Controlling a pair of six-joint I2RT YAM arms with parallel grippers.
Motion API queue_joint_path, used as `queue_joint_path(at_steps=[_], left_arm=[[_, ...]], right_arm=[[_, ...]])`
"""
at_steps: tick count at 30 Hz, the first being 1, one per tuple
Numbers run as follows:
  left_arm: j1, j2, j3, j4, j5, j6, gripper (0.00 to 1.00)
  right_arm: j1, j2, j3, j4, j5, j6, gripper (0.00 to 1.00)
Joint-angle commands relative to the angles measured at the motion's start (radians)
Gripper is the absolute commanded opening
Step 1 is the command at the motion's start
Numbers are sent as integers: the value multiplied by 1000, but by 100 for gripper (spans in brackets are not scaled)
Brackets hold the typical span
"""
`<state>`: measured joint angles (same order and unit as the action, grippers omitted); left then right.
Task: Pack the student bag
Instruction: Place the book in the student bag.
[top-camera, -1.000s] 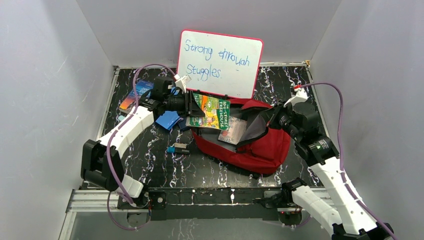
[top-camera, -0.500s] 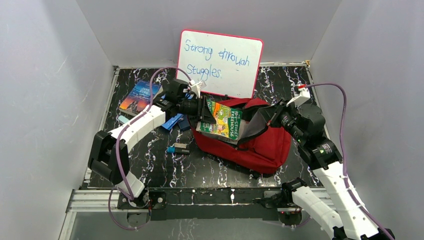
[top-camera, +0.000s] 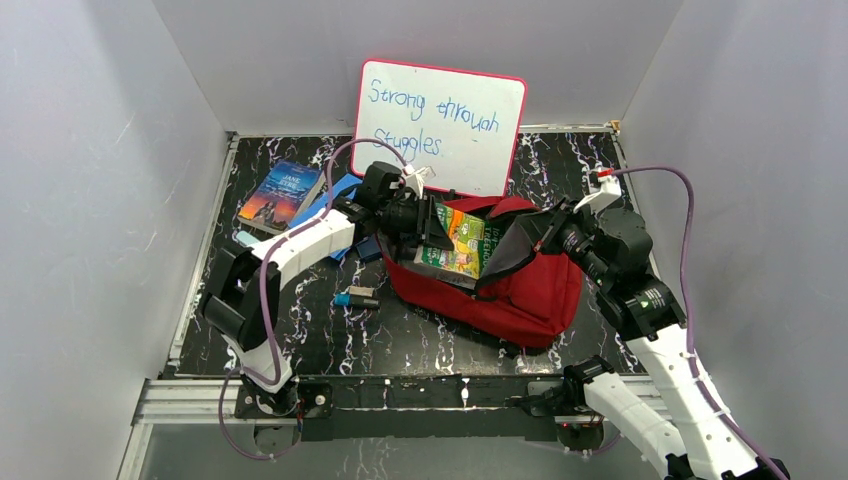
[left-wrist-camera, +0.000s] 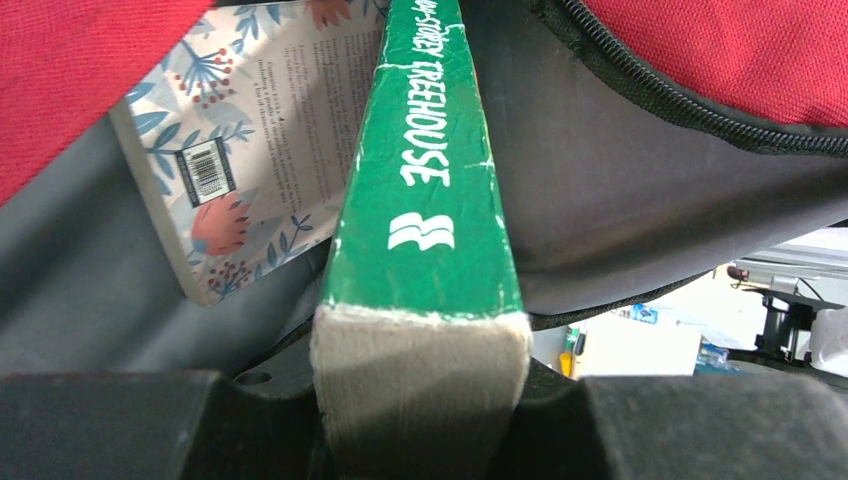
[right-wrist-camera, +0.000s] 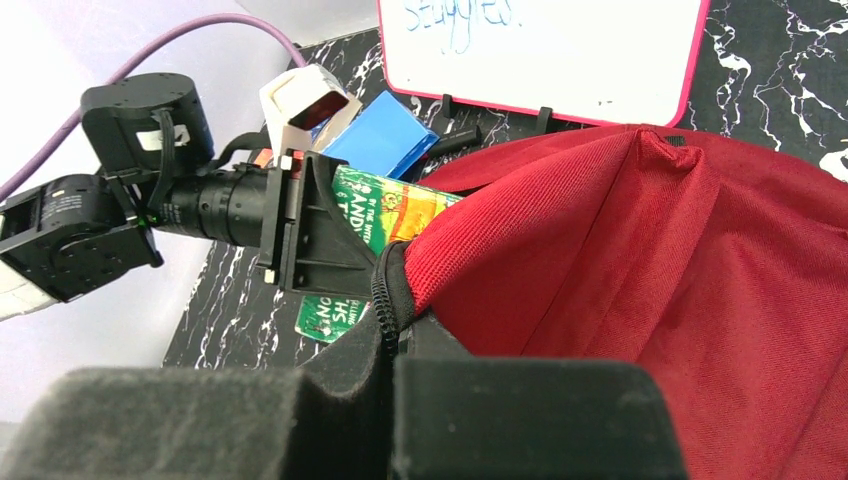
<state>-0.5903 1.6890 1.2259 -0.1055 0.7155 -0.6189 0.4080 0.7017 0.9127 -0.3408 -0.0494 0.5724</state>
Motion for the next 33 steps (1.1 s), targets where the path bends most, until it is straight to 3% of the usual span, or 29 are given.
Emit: queue_joint_path(at_steps=[1, 27, 33], left_arm=[[-15, -5, 58, 137, 112, -37, 0], [-92, 142, 10, 528, 189, -204, 0], [-94, 191, -15, 554, 190, -194, 0]], right_arm=[[-3, -25, 23, 122, 1, 7, 0], [-3, -19, 23, 115, -7, 21, 0], [-3, -18, 18, 112, -9, 25, 0]])
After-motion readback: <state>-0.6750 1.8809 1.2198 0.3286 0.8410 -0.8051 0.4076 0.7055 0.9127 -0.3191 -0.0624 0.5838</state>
